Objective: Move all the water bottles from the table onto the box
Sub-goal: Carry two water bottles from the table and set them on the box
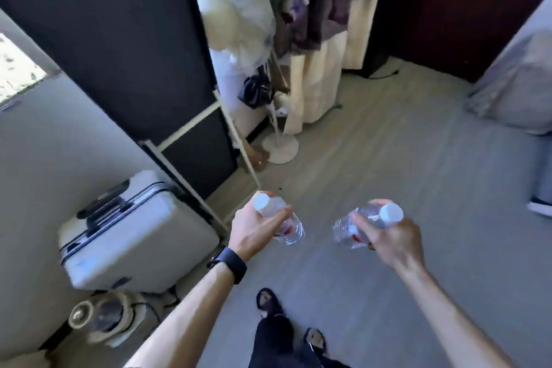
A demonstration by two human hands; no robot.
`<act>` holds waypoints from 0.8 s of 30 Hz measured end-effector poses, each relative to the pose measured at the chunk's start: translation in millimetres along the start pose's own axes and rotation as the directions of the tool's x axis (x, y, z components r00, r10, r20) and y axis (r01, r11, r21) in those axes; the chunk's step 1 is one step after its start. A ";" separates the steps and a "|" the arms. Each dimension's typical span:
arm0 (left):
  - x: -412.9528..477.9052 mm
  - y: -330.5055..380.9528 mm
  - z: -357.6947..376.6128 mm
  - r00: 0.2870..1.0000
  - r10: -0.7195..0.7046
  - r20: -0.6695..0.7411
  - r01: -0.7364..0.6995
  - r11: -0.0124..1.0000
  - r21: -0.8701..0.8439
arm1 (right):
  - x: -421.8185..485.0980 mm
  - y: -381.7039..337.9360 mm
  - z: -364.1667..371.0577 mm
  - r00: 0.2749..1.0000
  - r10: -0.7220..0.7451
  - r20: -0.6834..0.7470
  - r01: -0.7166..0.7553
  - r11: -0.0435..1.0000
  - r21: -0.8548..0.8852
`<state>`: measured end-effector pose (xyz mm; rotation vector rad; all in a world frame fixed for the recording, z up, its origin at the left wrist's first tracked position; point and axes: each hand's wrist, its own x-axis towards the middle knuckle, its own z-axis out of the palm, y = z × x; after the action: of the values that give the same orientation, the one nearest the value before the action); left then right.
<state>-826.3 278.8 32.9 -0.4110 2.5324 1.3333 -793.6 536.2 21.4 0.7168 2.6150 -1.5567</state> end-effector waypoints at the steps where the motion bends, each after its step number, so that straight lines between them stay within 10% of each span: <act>1: 15.8 17.1 11.9 0.999 0.022 0.030 -0.022 0.999 0.024 | 13.9 3.5 -10.0 0.999 0.018 -0.037 -0.017 1.000 0.023; 24: 292.7 479.8 381.1 0.702 0.470 0.535 -0.611 0.783 0.113 | 325.3 59.9 -348.0 0.700 0.304 -0.646 -0.218 0.953 0.213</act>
<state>-1237.2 816.7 86.7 0.7223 2.4100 1.0130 -986.1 973.3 68.7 1.8992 2.6461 -1.5829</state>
